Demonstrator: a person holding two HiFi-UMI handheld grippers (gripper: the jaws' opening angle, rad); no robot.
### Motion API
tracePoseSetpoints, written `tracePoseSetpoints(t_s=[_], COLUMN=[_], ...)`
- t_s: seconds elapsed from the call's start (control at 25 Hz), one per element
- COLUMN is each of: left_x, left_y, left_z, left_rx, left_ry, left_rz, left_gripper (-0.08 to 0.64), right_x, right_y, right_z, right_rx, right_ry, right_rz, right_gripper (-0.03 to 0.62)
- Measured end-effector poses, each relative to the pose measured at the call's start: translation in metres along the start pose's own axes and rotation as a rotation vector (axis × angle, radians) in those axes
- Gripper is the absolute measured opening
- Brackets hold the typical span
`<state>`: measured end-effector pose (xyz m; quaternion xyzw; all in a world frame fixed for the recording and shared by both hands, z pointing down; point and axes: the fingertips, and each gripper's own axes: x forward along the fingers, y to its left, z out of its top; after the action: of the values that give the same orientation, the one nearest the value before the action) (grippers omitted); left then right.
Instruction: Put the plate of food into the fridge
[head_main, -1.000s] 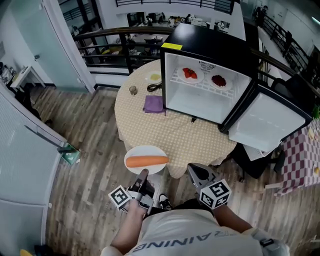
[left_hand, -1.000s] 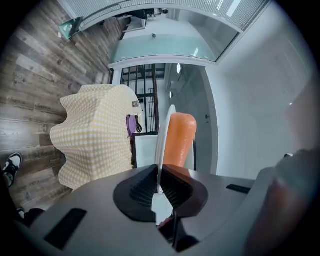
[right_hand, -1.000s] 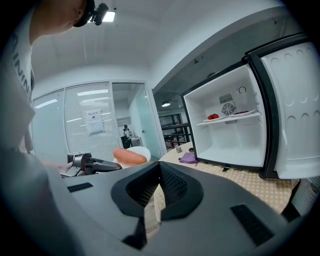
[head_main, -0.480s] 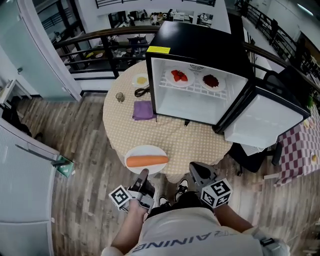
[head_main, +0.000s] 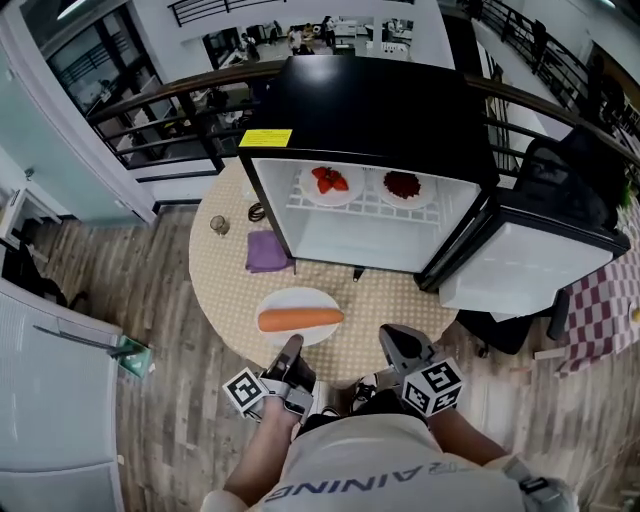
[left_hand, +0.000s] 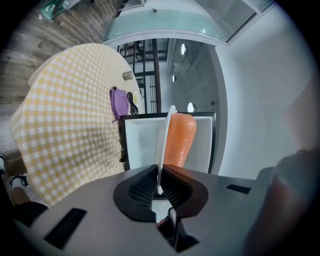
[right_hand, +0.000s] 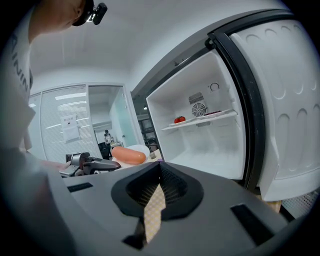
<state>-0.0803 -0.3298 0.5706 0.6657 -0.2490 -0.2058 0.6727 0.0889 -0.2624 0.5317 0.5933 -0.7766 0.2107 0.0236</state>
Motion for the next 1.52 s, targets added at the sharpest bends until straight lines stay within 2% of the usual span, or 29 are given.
tracePoseSetpoints(t_s=[0.2,0.36,0.76,1.08,1.28,1.52], left_x=[0.045,0.076,0.148,0.208,0.238,0.265], left_y=[0.011,0.023,0.053,0.077,0.09,0.103], left_z=[0.0,0.0,0.003,0.008,0.01,0.02], left_rx=[0.003,0.008,0.044,0.081,0.017,0.042], left_ry=[0.002,0.027,0.135,0.142,0.14,0.122], left_rz=[0.034,0.057,0.117,0.165,0.199,0.241], left_gripper=[0.025,0.025,0.025,0.025,0.025,0.028], right_x=[0.011,0.015,0.009,0.003,-0.003,-0.007], right_y=[-0.033,-0.037,-0.033,-0.035,-0.039,-0.044], right_z=[-0.003,-0.004,-0.005,-0.008,-0.009,-0.01], right_rx=[0.004,-0.001,-0.015,0.003,0.013,0.014], right_ry=[0.031,0.049,0.053,0.062,0.07,0.078], right_rz=[0.008,0.016,-0.073,-0.114,-0.135,-0.143], right_gripper=[0.02,0.02,0.02,0.02,0.02,0.02])
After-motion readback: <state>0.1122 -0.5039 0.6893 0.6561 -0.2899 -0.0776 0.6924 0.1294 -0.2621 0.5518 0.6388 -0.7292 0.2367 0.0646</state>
